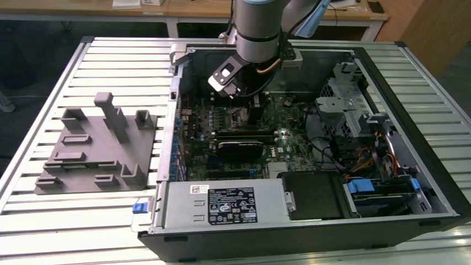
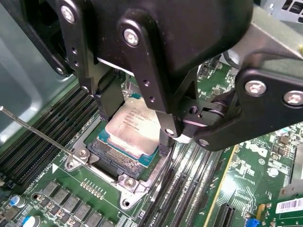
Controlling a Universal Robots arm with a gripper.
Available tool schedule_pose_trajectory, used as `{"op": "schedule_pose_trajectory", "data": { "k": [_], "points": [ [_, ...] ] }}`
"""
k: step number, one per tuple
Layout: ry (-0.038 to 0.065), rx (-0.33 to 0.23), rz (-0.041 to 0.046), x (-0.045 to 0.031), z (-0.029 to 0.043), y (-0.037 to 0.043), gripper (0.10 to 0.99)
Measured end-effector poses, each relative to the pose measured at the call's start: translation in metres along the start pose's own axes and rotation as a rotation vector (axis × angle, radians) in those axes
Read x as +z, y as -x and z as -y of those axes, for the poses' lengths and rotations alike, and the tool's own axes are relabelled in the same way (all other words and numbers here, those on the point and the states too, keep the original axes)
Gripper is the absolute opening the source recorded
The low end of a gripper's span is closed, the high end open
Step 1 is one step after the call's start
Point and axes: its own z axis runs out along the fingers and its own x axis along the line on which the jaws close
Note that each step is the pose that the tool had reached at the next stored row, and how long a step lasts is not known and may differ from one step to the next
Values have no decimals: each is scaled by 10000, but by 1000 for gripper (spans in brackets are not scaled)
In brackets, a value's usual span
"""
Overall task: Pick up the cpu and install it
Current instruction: 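Place the cpu into insertion slot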
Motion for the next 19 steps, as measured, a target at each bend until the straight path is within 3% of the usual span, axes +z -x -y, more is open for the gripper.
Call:
{"op": "schedule_pose_trajectory", "data": {
  "k": [19],
  "points": [
    [1,-1,-2,129,51,-69,541]
  ]
}}
